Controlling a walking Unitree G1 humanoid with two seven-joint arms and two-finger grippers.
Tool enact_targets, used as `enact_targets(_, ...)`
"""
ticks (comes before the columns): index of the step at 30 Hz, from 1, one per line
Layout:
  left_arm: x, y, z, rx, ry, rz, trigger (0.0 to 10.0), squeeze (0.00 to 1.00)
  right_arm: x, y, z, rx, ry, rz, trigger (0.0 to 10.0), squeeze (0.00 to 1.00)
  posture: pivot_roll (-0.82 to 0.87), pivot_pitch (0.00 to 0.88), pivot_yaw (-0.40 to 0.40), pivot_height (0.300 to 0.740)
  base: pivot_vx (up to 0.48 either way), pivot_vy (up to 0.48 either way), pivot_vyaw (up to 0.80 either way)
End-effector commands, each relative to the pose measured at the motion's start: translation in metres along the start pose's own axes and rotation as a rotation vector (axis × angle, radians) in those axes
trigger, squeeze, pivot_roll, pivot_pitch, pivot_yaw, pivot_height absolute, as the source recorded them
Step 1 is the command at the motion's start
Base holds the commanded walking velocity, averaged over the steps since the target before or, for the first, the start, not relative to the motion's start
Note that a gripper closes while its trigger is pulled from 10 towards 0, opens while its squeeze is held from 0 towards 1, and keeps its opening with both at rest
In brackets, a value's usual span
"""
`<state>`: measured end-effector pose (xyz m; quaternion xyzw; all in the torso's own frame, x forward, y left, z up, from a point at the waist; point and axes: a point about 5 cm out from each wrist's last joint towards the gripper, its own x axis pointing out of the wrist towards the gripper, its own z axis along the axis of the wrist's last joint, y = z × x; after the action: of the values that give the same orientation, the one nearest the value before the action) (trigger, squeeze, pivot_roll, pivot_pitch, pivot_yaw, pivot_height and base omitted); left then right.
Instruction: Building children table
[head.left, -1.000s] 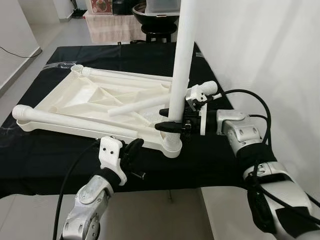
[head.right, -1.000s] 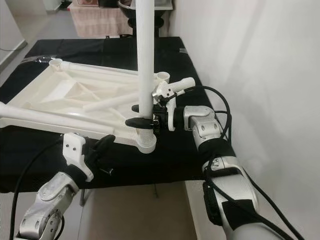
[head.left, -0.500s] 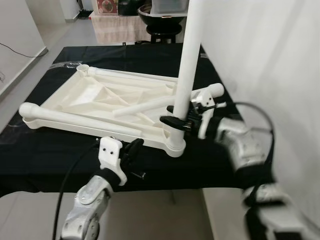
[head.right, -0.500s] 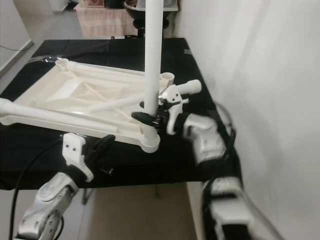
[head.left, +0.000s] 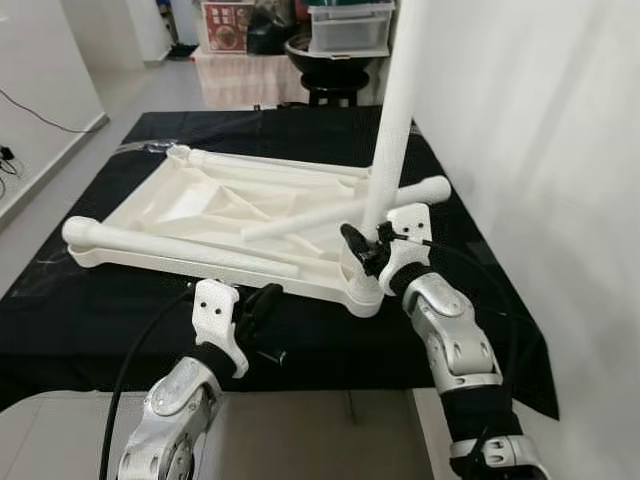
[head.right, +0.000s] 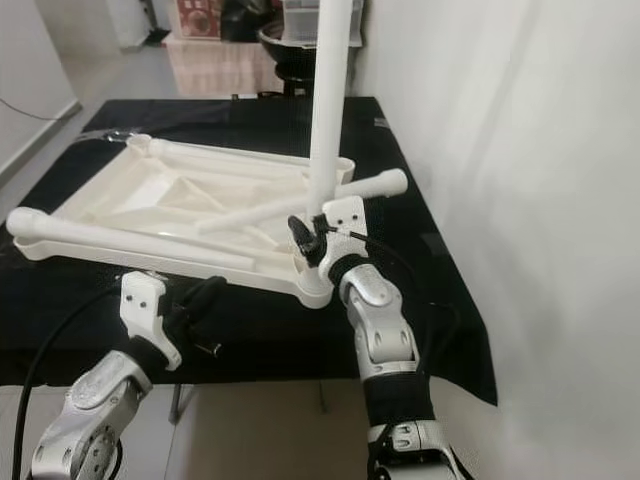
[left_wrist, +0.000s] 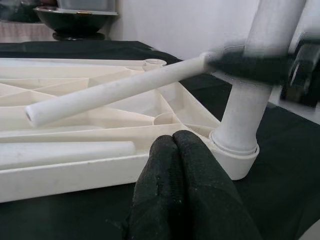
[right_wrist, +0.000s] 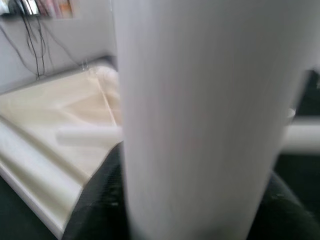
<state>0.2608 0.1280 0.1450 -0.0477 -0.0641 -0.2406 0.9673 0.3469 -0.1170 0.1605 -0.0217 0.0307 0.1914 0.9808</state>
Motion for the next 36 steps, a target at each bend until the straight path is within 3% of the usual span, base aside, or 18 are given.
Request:
enact_targets(1, -0.001, 0.002, -0.004, 0.004, 0.016, 0.013, 10.0, 0.0, -0.001, 0.006, -0.013, 0.023, 0.065, 0.036, 10.0, 1.0, 0.01, 0.094, -0.009, 0.74, 0.0, 0.0, 0.0)
enact_targets(3, -0.001, 0.001, -0.004, 0.001, 0.017, 0.006, 10.0, 0.0, 0.001, 0.013, -0.006, 0.028, 0.046, 0.152, 10.0, 1.0, 0.0, 0.091, -0.01, 0.74, 0.0, 0.0, 0.0)
enact_targets(7, 0.0, 0.001, -0.004, -0.001, 0.017, 0.001, 10.0, 0.0, 0.005, 0.009, 0.004, 0.031, 0.025, 0.278, 10.0, 1.0, 0.0, 0.088, -0.012, 0.74, 0.0, 0.0, 0.0)
enact_targets(8, 0.0, 0.001, -0.004, -0.001, 0.017, 0.0, 10.0, 0.0, 0.006, 0.007, 0.008, 0.02, 0.019, 0.323, 10.0, 0.87, 0.0, 0.088, -0.012, 0.74, 0.0, 0.0, 0.0)
enact_targets(9, 0.0, 0.0, -0.004, -0.002, 0.017, 0.0, 10.0, 0.0, 0.007, 0.005, 0.009, 0.013, 0.018, 0.351, 10.0, 0.87, 0.0, 0.088, -0.012, 0.74, 0.0, 0.0, 0.0)
enact_targets(10, 0.0, 0.0, -0.004, -0.002, 0.016, 0.0, 10.0, 0.0, 0.008, 0.002, 0.013, -0.023, 0.022, 0.413, 10.0, 0.0, 0.01, 0.087, -0.018, 0.74, 0.0, 0.0, 0.0)
enact_targets(16, 0.0, -0.002, -0.004, -0.003, 0.013, 0.005, 10.0, 0.0, 0.008, -0.01, 0.032, -0.147, 0.041, 0.655, 10.0, 0.0, 0.01, 0.088, -0.022, 0.74, 0.0, 0.0, 0.0)
enact_targets(26, -0.002, -0.005, -0.006, -0.009, 0.017, 0.002, 10.0, 0.0, 0.018, -0.018, 0.05, -0.14, 0.046, 0.796, 10.0, 0.0, 0.03, 0.089, -0.023, 0.74, 0.0, 0.0, 0.0)
enact_targets(27, -0.003, -0.005, -0.006, -0.01, 0.018, 0.001, 10.0, 0.0, 0.018, -0.02, 0.05, -0.141, 0.05, 0.805, 0.0, 0.0, 0.03, 0.089, -0.023, 0.74, 0.0, 0.0, 0.0)
enact_targets(36, -0.003, -0.006, -0.006, -0.011, 0.02, -0.001, 10.0, 0.0, 0.018, -0.029, 0.047, -0.116, 0.044, 0.749, 0.0, 0.0, 0.03, 0.091, -0.021, 0.74, 0.0, 0.0, 0.0)
